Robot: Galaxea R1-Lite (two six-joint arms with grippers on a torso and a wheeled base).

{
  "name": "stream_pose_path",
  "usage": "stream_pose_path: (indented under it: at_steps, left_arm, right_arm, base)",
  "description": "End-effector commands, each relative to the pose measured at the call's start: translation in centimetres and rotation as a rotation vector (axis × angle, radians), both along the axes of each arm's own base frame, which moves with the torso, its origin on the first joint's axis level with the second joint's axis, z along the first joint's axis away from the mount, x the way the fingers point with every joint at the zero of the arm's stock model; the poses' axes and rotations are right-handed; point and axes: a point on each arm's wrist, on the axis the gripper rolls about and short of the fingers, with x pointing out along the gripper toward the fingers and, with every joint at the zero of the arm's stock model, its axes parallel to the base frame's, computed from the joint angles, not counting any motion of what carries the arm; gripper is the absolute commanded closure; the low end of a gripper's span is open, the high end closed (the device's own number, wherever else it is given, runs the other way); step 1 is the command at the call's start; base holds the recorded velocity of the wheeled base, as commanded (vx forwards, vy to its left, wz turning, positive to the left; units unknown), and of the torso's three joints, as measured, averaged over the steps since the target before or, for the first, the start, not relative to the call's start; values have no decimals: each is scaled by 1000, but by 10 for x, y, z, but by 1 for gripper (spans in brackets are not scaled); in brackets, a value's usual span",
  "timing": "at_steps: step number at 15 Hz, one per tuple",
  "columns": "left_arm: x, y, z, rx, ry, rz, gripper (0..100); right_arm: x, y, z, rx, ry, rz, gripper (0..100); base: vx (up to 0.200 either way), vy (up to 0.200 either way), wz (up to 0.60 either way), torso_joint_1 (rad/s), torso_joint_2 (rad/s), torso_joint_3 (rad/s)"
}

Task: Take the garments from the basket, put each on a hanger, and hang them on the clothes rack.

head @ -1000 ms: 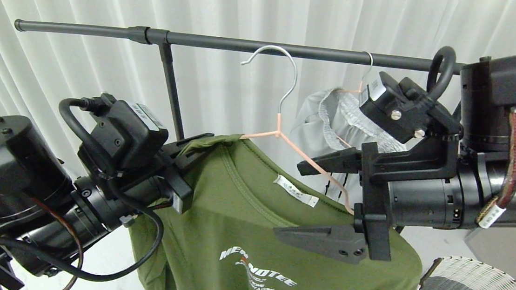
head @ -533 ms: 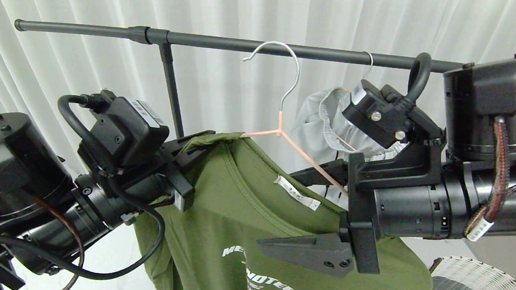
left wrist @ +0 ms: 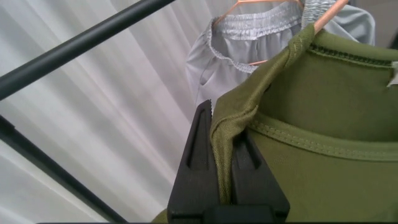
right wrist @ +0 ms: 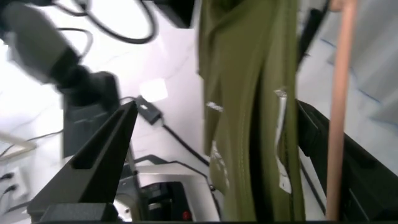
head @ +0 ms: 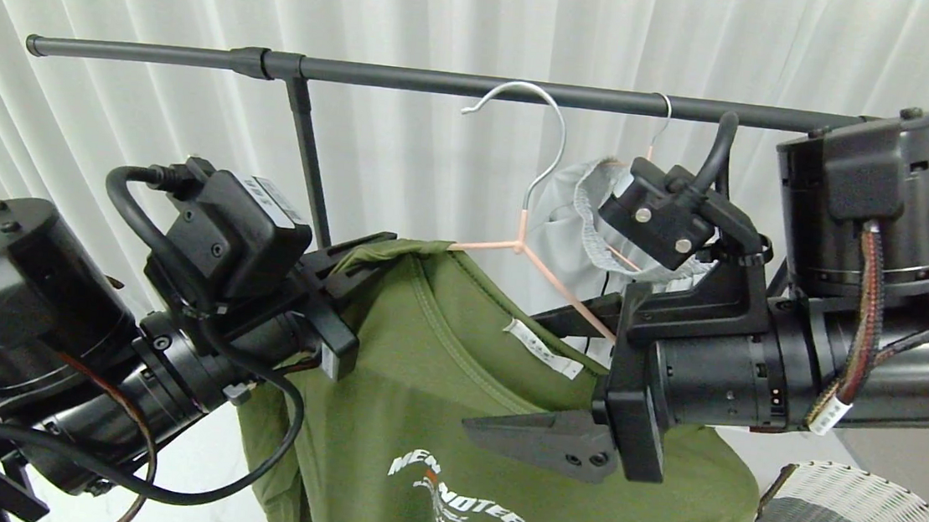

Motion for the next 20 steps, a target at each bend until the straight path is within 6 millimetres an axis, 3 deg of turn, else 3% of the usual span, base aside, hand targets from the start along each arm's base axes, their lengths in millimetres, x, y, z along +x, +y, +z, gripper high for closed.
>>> stream_pose_path:
  at_steps: [1, 2, 3, 14, 20]
  left_arm:
    - [0, 0, 1, -4, -4, -1, 100]
    - [-1, -1, 1, -4, -4, -6, 100]
    - [-1, -1, 1, -6, -4, -7, 100]
    - [-1, -2, 0, -4, 2, -12, 100]
    - [-2, -1, -11, 30, 27, -6, 100]
  right_arm:
    - [3, 3, -5, -26, -2, -37, 0]
    - [5, 4, -7, -32, -6, -57, 0]
    - [7, 5, -8, -37, -5, -63, 100]
    - [14, 2, -8, -29, -20, -90, 100]
    - [19, 6, -7, 5, -228, -73, 100]
  base:
    - [0, 0, 0, 0, 0, 0]
    - [0, 0, 0, 0, 0, 0]
    - [0, 0, 0, 0, 0, 0]
    - [0, 0, 0, 0, 0, 0]
    - [0, 0, 0, 0, 0, 0]
